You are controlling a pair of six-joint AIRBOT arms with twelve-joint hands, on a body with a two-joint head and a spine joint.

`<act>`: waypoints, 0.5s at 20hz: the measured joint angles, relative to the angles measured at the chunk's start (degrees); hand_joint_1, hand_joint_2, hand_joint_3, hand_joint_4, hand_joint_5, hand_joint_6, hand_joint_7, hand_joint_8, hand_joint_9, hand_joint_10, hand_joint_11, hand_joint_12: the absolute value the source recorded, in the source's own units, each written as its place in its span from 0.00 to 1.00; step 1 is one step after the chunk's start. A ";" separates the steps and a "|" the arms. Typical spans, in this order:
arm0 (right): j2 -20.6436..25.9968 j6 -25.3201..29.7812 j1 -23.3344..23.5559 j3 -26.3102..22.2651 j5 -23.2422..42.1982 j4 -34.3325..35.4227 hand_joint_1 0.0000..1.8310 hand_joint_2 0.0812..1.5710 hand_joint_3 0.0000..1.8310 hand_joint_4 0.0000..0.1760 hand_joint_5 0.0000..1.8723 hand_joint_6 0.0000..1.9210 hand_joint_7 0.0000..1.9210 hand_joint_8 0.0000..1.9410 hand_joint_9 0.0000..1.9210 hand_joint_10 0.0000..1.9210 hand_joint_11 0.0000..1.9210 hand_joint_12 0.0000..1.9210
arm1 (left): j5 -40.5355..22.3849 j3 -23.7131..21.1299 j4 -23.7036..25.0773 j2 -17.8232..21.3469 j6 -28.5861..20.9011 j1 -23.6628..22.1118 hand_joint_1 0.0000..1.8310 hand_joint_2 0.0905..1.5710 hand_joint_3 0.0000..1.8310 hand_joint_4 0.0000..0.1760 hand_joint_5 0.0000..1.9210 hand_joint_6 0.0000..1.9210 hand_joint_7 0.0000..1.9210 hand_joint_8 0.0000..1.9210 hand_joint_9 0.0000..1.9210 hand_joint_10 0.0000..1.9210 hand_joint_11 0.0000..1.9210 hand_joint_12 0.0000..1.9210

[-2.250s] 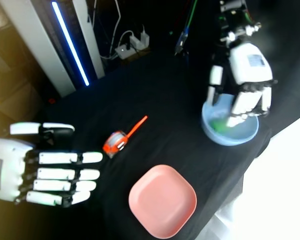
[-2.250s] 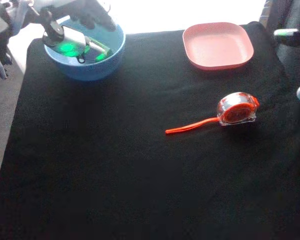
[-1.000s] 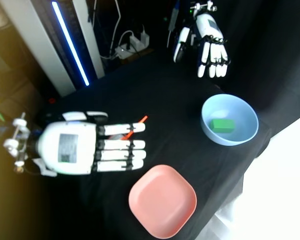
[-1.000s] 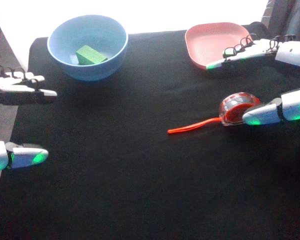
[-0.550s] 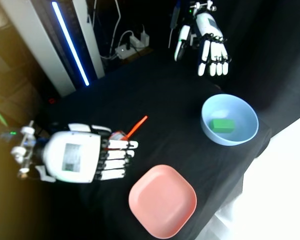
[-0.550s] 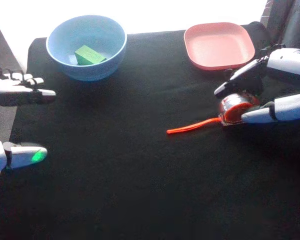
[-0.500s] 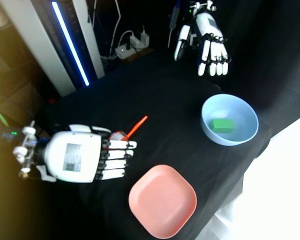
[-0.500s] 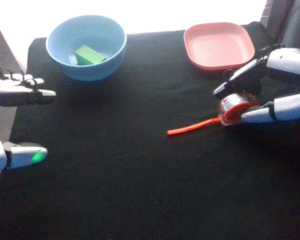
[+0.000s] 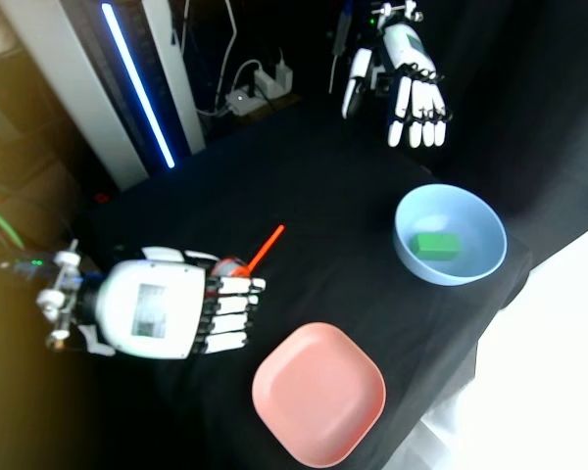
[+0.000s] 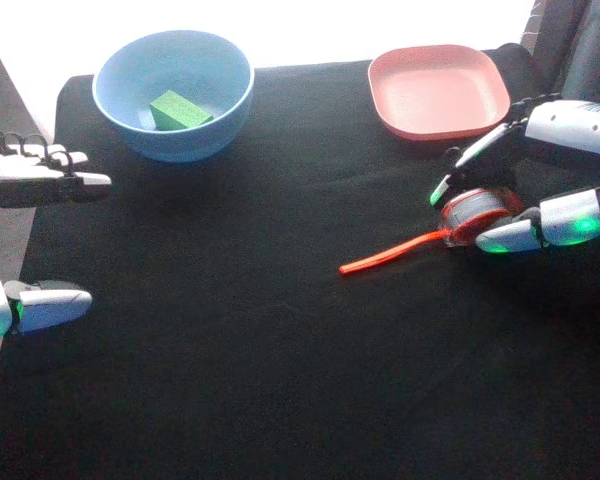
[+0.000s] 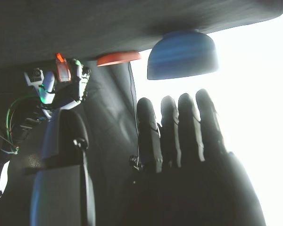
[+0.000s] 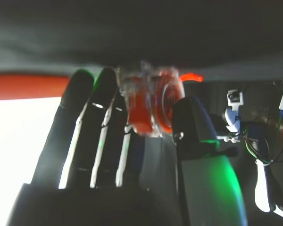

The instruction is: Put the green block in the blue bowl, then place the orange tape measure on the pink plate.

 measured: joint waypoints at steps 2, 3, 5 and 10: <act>0.00 0.09 0.00 0.11 -0.07 -0.37 0.75 0.68 0.00 0.00 0.53 0.49 0.53 0.43 0.49 0.64 0.42 0.69 | -0.09 0.00 0.00 0.00 -0.04 0.04 0.51 0.64 0.00 0.00 0.30 0.00 0.20 0.00 0.13 0.00 0.00 0.36; 0.00 0.46 0.00 0.15 -0.09 -0.66 0.76 0.67 0.00 0.00 0.55 0.48 0.54 0.39 0.50 0.62 0.43 0.67 | -0.07 0.00 -0.02 0.00 -0.15 0.07 0.51 0.64 0.00 0.00 0.30 0.00 0.20 0.00 0.13 0.00 0.00 0.34; 0.13 1.66 0.00 0.17 0.09 -0.66 0.72 0.67 0.00 0.00 0.63 0.22 0.53 0.60 0.52 0.72 0.49 0.84 | -0.52 0.00 0.00 0.00 -0.24 0.31 0.51 0.64 0.00 0.00 0.30 0.00 0.20 0.00 0.13 0.00 0.00 0.32; 4.04 2.97 4.37 -2.45 4.90 -1.57 0.76 0.65 0.00 0.00 0.58 0.48 0.61 0.29 0.52 0.53 0.39 0.69 | -2.27 -0.28 -0.33 0.00 -0.68 1.51 0.51 0.64 0.00 0.00 0.31 0.00 0.21 0.00 0.13 0.00 0.00 0.37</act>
